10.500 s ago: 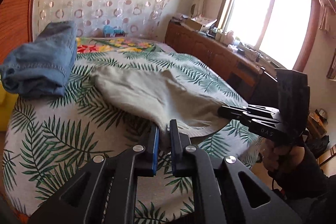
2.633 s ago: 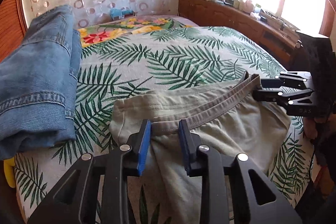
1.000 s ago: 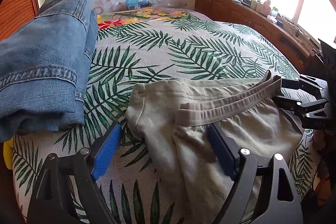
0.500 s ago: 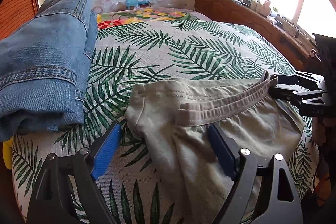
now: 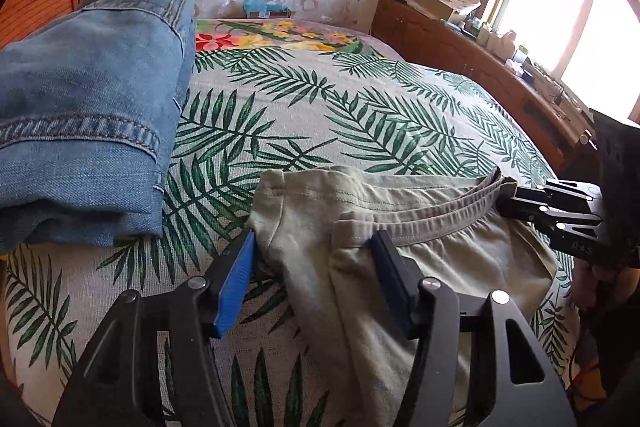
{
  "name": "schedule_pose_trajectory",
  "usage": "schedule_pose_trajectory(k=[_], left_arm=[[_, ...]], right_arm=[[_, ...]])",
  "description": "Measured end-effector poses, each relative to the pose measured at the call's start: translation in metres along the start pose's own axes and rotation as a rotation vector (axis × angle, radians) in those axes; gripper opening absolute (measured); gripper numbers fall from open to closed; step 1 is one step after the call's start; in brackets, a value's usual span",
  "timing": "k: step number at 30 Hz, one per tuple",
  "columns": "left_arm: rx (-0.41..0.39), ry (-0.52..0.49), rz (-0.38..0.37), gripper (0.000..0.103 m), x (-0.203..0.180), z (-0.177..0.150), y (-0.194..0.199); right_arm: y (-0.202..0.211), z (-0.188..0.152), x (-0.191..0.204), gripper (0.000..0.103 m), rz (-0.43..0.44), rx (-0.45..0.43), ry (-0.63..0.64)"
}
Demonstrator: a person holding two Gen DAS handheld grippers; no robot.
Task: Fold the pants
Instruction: 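Close the left gripper on the waistband while the right gripper grasps it too, then lift the folded grey-green pants with both grippers and carry them toward the denim stack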
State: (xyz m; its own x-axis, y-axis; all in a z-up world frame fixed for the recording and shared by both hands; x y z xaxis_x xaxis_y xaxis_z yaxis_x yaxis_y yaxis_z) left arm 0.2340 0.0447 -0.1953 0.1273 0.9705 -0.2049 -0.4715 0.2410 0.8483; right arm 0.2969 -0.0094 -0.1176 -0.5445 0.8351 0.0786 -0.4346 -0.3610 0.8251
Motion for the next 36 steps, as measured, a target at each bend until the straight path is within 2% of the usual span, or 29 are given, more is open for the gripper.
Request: schedule_pose_trajectory(k=[4,9,12,28,36], left_arm=[[-0.001,-0.010,-0.011,0.051,-0.003,-0.001,0.000],[0.008,-0.015,-0.064,0.030,-0.008,-0.001,-0.001],[-0.009,-0.029,-0.074,0.022,-0.013,-0.001,0.005],[-0.142,-0.048,-0.101,0.015,-0.031,0.008,0.047],[-0.216,-0.071,-0.085,0.015,-0.042,0.020,0.076]], right_arm=[[-0.001,0.001,0.001,0.019,0.014,-0.001,-0.005],[-0.001,0.001,0.003,0.016,0.031,-0.006,-0.017],[-0.001,0.001,0.004,0.014,0.032,-0.009,-0.019],[0.034,-0.004,0.014,0.010,0.025,-0.114,-0.015],[0.064,-0.002,0.018,0.010,0.016,-0.185,-0.001]])
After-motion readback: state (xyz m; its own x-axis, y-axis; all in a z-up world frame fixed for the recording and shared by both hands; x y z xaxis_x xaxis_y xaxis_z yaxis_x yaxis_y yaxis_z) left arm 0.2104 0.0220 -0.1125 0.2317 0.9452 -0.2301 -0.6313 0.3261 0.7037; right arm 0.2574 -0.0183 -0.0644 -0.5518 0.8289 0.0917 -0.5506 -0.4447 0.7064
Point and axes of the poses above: each gripper's, at about its wrist camera, not at the fingertips, and y roughly against the way its jaws point, x to its left, z to its top, the point moved 10 cm from there along -y, roughly the way its jaws point, and after that the axes turned 11 degrees about x, right-handed, at the moved point
